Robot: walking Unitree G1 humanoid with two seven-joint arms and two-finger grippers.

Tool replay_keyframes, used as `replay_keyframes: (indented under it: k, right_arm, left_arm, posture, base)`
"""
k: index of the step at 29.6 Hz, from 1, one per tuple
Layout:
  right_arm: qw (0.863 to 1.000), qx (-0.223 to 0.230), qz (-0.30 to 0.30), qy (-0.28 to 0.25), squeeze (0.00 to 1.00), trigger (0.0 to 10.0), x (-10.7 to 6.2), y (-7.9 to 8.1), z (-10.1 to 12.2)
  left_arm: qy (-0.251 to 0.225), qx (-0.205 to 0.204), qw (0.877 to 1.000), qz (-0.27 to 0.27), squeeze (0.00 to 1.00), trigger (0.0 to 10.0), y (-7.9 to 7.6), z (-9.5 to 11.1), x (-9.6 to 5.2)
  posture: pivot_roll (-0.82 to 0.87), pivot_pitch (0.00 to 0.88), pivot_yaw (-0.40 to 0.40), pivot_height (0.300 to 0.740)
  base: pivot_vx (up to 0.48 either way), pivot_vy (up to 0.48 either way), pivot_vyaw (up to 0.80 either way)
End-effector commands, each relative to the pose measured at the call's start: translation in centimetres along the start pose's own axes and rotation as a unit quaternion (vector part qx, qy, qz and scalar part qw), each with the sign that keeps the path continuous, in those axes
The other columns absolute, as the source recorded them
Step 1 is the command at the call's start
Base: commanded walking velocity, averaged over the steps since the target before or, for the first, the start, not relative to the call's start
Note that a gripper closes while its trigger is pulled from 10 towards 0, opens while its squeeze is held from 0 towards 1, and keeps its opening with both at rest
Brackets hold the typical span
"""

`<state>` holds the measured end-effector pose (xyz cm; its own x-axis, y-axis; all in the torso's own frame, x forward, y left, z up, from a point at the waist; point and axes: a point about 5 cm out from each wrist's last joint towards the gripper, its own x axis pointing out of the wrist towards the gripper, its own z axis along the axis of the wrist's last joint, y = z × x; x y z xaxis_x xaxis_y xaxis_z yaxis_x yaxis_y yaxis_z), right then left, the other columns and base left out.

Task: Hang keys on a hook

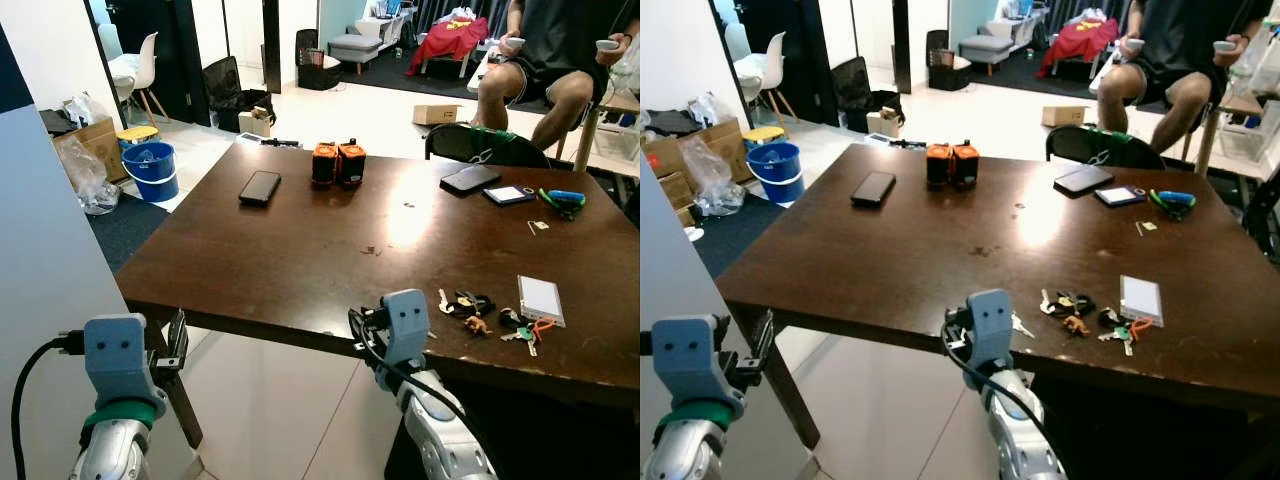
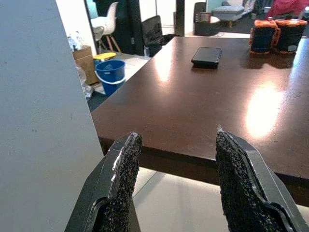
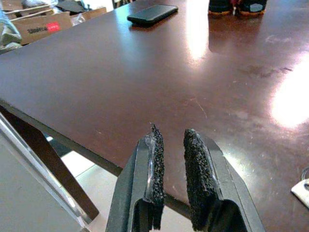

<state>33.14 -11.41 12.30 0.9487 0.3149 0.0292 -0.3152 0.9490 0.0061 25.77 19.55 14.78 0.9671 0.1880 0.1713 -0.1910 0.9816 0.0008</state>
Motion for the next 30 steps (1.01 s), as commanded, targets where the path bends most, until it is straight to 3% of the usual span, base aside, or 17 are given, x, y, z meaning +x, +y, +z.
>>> replay_keyframes:
  k: [1, 30]
  right_arm:
    - [1.000, 0.004, 0.000, 0.008, 0.00, 10.0, -0.17, -0.03, -0.38]
    - [1.000, 0.008, -0.003, 0.009, 0.00, 10.0, -0.18, -0.03, -0.42]
  left_arm:
    - [0.002, 0.003, 1.000, 0.001, 0.00, 10.0, 0.03, -0.09, -0.11]
    - [0.005, 0.010, 1.000, 0.004, 0.00, 10.0, 0.44, -0.05, -0.09]
  posture:
    - [-0.13, 0.000, 0.089, 0.740]
    - [-0.13, 0.004, 0.091, 0.740]
  base:
    - [0.000, -0.469, 0.00]
    - [0.000, -0.479, 0.00]
